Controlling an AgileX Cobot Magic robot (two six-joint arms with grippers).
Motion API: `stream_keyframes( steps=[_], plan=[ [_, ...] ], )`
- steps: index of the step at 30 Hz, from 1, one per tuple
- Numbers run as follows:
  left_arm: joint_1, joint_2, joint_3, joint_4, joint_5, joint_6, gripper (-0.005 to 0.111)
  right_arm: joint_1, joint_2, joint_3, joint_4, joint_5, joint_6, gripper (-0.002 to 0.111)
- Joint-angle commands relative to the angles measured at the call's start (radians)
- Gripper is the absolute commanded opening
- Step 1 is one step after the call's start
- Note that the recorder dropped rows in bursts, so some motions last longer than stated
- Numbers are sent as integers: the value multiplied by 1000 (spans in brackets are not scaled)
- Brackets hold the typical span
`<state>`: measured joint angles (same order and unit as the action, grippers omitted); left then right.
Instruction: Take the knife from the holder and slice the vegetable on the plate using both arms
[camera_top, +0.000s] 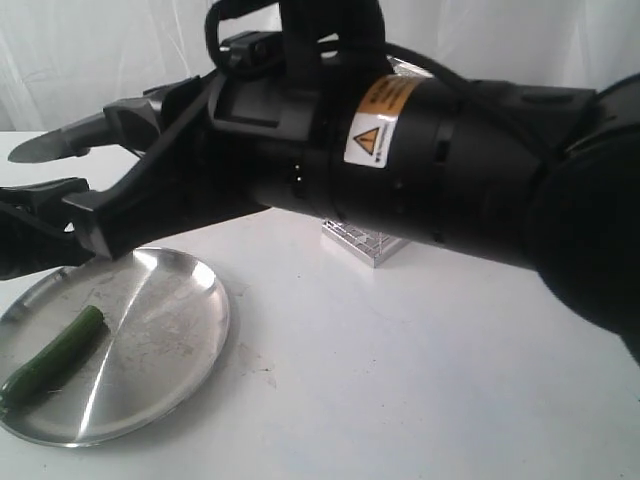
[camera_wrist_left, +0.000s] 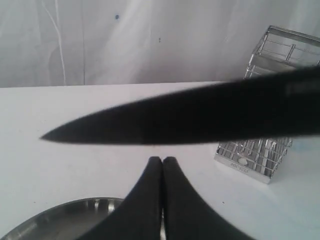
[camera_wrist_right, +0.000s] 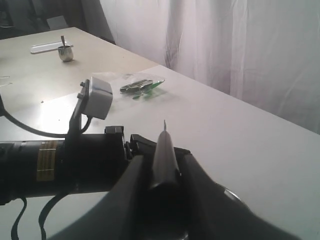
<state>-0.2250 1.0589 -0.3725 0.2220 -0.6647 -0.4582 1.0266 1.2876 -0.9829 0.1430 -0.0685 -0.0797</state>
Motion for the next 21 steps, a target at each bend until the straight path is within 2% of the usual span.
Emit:
stream_keyframes(
  steps=[1,21],
  plan=[
    [-6,3,-2,10,-50,-13,0,1,20,-8,0,-31,5,0],
    [-6,1,-57,12,-10,58,0,1,31,-8,-4,203,-13,0]
  ],
)
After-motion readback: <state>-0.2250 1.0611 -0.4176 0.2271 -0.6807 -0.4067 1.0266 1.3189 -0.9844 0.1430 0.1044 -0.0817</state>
